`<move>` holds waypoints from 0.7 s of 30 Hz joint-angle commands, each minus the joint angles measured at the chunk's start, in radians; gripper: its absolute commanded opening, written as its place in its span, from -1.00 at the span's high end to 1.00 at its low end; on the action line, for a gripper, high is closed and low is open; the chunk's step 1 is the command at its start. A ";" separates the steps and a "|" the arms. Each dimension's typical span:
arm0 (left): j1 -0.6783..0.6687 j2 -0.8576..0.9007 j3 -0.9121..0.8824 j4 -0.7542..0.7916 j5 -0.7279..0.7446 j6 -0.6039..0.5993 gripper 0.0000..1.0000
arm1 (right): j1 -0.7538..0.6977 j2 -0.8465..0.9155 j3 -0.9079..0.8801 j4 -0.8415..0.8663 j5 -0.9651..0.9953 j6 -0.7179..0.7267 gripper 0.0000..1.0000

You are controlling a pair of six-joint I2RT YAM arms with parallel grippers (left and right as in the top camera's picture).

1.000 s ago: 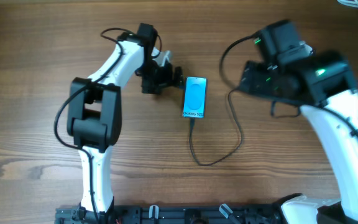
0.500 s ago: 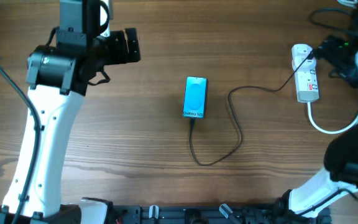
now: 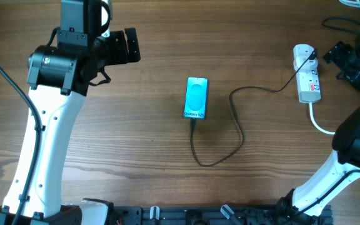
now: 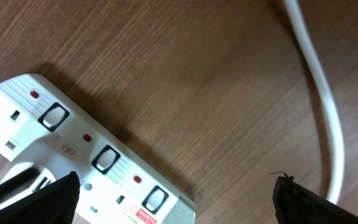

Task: Plug charger to phone and switch on socket
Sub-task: 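Move the right gripper over the white power strip's switch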

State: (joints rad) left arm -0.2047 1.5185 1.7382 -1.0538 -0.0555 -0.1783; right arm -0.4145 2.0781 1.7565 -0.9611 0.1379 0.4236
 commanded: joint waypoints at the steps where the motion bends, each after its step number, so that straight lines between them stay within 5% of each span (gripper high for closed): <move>1: 0.002 -0.005 -0.006 0.001 -0.013 -0.010 -1.00 | -0.013 0.045 0.002 0.036 -0.071 -0.071 -1.00; 21: 0.002 -0.005 -0.006 0.001 -0.013 -0.010 -1.00 | -0.024 0.184 -0.018 0.069 -0.080 -0.109 -1.00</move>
State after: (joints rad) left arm -0.2047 1.5185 1.7382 -1.0542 -0.0555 -0.1783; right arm -0.4339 2.2230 1.7470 -0.8856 0.0673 0.3340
